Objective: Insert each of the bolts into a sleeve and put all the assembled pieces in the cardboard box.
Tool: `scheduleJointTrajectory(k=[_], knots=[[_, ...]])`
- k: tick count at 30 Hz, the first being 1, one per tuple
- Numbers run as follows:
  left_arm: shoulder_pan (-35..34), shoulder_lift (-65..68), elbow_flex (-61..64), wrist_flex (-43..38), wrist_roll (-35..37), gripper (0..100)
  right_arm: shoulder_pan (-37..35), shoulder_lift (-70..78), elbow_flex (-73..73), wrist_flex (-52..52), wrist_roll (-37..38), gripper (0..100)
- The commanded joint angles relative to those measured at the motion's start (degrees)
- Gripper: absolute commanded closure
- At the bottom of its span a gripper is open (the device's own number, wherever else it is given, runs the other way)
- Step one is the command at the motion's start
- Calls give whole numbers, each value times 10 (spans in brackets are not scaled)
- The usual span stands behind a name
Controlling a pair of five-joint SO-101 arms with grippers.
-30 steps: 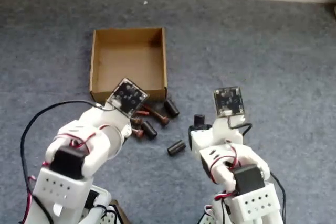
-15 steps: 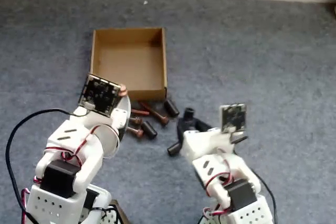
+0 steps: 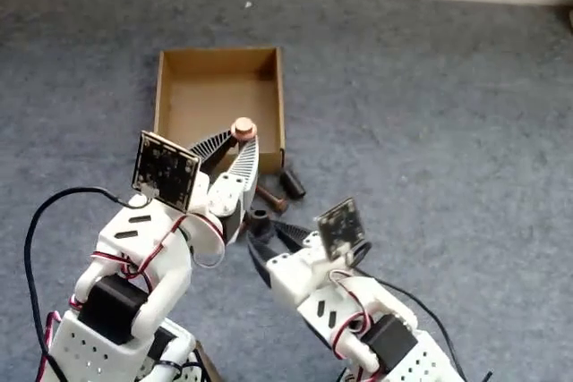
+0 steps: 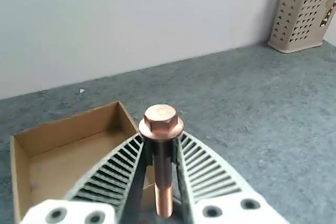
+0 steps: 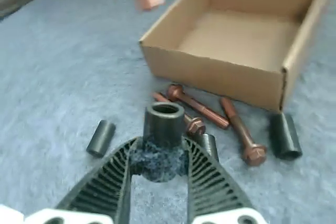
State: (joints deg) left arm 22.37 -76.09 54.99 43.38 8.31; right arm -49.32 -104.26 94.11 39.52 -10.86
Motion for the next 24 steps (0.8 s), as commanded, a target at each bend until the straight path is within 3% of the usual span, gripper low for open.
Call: scheduleJointTrajectory(k=[1,6,16,24], knots=[[12,-9,-5,-18,20,993,-14,-9,-8,-16,51,994],[13,-10,-4,-18,27,993,-12,-9,-9,-20,86,995],[50,-10,-20,-18,27,993,19,-9,-10,-180,143,995],[53,-11,-53,-18,27,993,29,-9,-11,-192,142,995]])
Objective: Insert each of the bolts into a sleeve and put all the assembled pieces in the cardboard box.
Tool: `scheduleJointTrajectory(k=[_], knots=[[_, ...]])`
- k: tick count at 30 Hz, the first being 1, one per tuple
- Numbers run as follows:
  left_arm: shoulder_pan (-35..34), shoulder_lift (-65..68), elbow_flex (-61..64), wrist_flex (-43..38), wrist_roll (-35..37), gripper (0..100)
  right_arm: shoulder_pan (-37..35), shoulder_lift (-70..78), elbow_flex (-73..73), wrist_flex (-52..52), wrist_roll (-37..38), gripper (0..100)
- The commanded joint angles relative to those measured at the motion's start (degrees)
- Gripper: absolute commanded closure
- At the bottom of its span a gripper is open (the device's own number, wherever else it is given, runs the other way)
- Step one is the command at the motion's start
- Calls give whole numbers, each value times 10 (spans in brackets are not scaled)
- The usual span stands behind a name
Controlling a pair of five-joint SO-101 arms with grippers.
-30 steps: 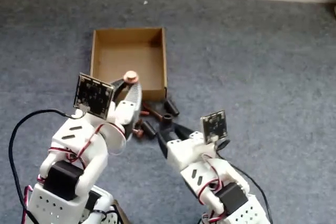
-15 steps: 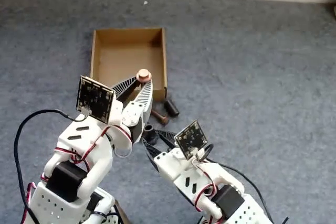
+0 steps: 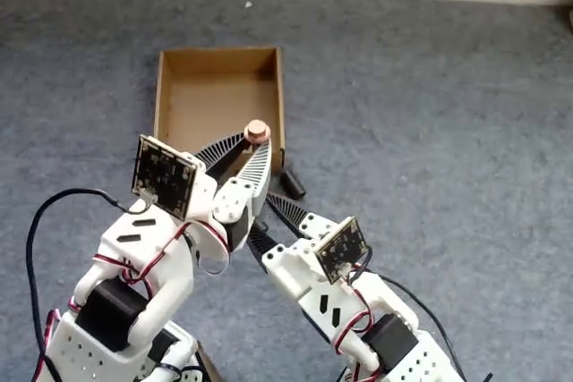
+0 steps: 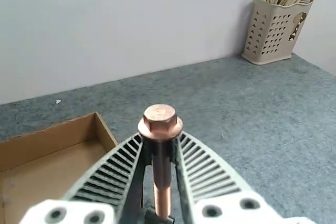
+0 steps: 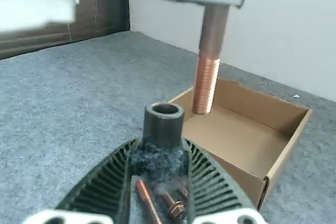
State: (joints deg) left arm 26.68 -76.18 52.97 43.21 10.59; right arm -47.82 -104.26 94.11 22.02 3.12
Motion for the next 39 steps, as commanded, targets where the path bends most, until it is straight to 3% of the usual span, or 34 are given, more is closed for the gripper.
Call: scheduleJointTrajectory(k=[1,11,39], knots=[[10,-10,-33,-16,4,993,17,-9,-10,-17,2,995],[11,-73,-37,1,4,994,18,-9,-15,-17,2,995],[11,-77,21,42,3,994,46,-9,-15,-18,5,995]])
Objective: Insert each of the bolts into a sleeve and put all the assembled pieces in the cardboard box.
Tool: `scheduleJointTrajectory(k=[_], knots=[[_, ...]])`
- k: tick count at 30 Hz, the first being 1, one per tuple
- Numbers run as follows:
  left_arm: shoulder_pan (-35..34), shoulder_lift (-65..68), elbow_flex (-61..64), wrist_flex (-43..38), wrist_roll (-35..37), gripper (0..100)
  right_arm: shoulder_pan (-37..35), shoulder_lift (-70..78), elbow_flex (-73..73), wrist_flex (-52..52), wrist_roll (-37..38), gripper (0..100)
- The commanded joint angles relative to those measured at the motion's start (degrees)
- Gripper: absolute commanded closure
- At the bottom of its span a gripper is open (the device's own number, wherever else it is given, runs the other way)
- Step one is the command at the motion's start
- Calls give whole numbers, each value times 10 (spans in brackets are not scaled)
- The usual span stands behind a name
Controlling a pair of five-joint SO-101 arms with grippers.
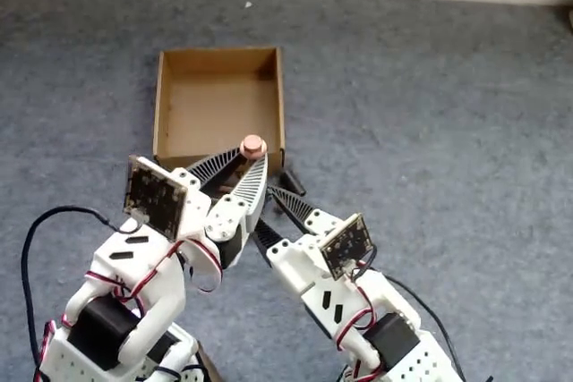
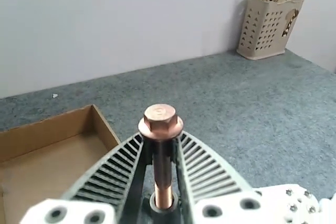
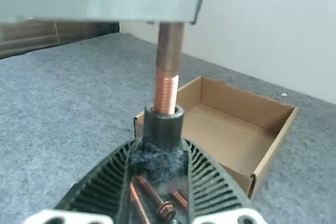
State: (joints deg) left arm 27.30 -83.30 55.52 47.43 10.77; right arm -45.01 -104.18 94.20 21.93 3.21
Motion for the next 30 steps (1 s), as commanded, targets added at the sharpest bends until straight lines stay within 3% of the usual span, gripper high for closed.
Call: scheduleJointTrajectory(k=[1,8,14,23,30], knots=[[6,-6,-5,0,1,994,20,-10,-16,-17,4,995],[28,-6,-3,16,-2,981,19,-10,-23,-17,4,995],[24,-6,-7,68,-2,745,20,-10,-35,-17,4,995],[22,-6,-57,116,-46,742,21,-10,-34,-16,1,995],[-84,-6,-100,167,-82,743,21,-10,-29,-16,1,995]])
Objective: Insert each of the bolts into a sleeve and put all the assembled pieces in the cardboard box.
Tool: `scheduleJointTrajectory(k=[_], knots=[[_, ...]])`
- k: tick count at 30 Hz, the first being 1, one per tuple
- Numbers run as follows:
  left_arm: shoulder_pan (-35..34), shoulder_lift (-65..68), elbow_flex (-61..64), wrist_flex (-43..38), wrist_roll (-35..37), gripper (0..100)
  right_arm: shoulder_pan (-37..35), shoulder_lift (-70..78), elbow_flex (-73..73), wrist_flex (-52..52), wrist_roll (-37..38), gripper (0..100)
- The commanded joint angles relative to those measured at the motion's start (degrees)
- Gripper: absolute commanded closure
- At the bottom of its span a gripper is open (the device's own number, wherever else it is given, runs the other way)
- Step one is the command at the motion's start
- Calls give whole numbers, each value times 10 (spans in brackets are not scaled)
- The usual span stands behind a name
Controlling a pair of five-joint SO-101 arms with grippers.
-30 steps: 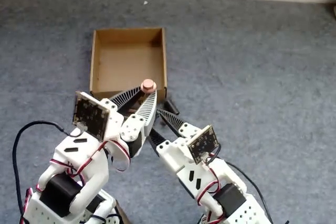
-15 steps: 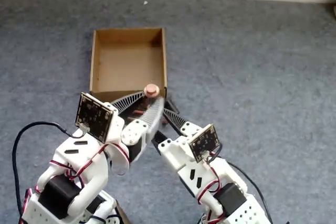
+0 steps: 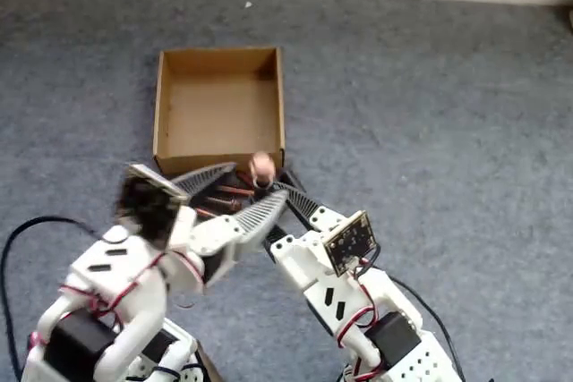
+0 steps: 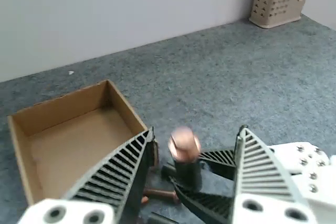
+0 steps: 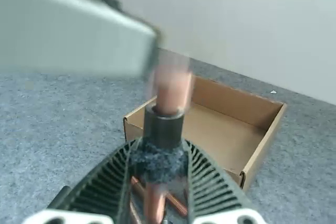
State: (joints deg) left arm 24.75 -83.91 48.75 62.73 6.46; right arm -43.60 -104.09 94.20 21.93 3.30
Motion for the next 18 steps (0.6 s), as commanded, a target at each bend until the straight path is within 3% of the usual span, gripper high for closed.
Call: scheduleJointTrajectory(k=[1,8,11,18], knots=[[-73,0,-31,20,-47,744,7,-11,-28,-15,0,995],[-124,0,-30,84,-51,744,7,-11,-7,-14,-1,995],[-193,0,-25,111,-51,745,34,-11,-6,1,-6,995],[-405,-25,111,120,-52,745,109,-11,-12,134,-123,995]])
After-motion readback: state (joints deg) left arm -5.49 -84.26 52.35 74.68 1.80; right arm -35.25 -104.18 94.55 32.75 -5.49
